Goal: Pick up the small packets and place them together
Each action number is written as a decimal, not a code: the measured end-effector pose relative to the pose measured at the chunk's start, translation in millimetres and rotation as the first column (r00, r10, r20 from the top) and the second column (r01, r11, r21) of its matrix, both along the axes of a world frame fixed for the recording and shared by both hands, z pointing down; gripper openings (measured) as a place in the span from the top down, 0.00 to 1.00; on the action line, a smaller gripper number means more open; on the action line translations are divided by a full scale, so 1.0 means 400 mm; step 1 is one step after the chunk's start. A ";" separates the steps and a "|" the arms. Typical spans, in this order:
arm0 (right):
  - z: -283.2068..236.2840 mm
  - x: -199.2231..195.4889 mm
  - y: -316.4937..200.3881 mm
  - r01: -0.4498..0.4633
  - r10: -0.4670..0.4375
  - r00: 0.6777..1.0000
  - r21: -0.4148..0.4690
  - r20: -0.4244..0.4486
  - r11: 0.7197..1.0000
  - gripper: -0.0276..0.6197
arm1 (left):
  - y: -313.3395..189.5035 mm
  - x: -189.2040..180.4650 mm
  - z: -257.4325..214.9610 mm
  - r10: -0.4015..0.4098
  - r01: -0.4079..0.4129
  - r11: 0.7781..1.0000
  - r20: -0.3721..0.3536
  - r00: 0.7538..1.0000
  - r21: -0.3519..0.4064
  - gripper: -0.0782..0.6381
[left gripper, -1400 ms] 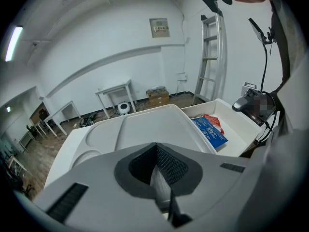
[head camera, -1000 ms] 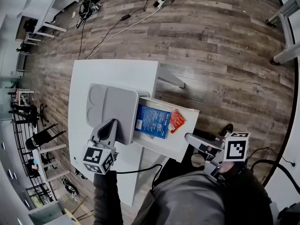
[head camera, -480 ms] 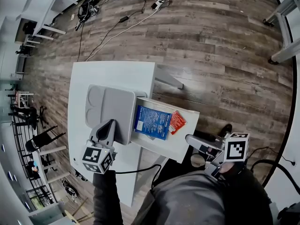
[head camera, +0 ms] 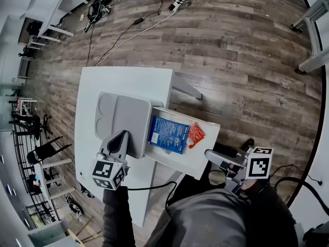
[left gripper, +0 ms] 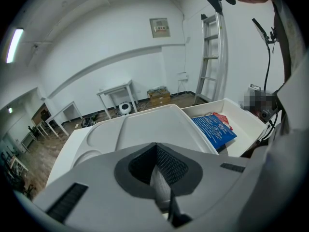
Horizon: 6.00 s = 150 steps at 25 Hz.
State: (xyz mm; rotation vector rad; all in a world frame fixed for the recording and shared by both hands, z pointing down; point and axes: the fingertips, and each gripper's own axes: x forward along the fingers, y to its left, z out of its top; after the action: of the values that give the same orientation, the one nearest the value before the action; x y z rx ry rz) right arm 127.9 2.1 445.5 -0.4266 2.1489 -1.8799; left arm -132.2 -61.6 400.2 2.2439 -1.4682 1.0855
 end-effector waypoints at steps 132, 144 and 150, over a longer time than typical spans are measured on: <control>-0.377 -0.554 -0.158 0.837 0.003 0.543 0.541 -0.840 0.085 0.64 | 0.367 0.074 -0.264 -0.349 0.555 0.782 -0.539 0.767 0.284 0.90; -0.160 -0.295 -0.059 0.934 -0.001 0.354 0.353 -0.935 0.059 0.64 | 0.320 0.244 -0.254 -0.285 0.462 0.853 -0.525 0.802 0.243 0.90; -0.087 -0.367 -0.025 0.956 -0.016 0.295 0.295 -0.955 -0.008 0.64 | 0.315 0.190 -0.225 -0.318 0.483 0.852 -0.532 0.785 0.203 0.90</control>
State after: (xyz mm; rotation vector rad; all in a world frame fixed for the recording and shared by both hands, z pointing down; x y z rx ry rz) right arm -19.0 -7.8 410.8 0.1604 4.0083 0.2557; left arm -56.4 64.5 310.0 2.0216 -1.8678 0.1267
